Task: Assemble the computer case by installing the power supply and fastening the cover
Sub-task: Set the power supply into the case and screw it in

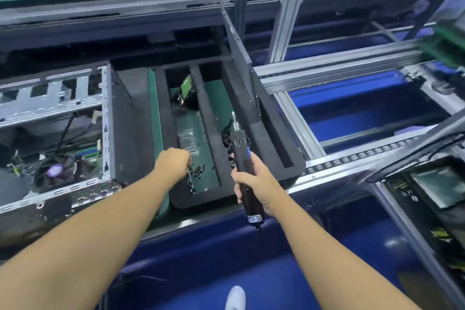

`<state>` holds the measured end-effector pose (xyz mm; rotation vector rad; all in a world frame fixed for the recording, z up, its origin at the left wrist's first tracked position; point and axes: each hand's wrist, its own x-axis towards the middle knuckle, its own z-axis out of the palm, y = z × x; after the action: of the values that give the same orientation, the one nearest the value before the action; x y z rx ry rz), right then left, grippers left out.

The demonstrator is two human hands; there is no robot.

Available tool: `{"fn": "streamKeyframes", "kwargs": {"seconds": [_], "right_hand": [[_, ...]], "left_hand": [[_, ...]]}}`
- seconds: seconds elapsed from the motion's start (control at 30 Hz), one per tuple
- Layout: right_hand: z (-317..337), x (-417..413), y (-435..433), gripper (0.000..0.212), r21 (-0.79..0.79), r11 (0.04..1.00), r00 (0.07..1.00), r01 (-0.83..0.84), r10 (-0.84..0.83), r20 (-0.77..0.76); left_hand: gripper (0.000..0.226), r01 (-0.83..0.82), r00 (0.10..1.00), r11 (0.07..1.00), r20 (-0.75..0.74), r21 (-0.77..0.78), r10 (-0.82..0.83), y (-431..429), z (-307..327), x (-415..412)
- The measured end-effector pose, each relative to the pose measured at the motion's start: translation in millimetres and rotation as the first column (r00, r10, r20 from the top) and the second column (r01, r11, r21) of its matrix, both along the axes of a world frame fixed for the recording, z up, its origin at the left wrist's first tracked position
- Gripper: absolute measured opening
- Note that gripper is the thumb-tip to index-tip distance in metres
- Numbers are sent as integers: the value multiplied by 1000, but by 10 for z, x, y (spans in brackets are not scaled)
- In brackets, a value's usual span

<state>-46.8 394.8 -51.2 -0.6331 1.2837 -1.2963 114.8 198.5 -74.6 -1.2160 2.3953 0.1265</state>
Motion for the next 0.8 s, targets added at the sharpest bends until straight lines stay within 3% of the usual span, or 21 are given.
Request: {"fn": "streamKeyframes", "kwargs": {"seconds": [0.13,0.27,0.43,0.6,0.8], "right_hand": [[-219,-19,-106,45,3,999,998,-38,38,47],[-330,-22,-185,38,-13,997,994,-69,70,78],[-412,-86,-263,45,11,999,995,-53,52,86],[-472,-153,-304,42,11,998,992,-68,66,107],[-505,-121,-353,39,0,997,989,-81,81,127]], "left_hand": [[20,263,948,953,223,-149,-226,-102,-246,-120],[10,383,874,923,338,-41,-348,-97,-443,-327],[35,330,904,939,251,98,-344,12,-697,-420],[30,234,954,963,161,133,-254,140,-808,-432],[32,258,954,961,130,105,-270,152,-840,-428]]}}
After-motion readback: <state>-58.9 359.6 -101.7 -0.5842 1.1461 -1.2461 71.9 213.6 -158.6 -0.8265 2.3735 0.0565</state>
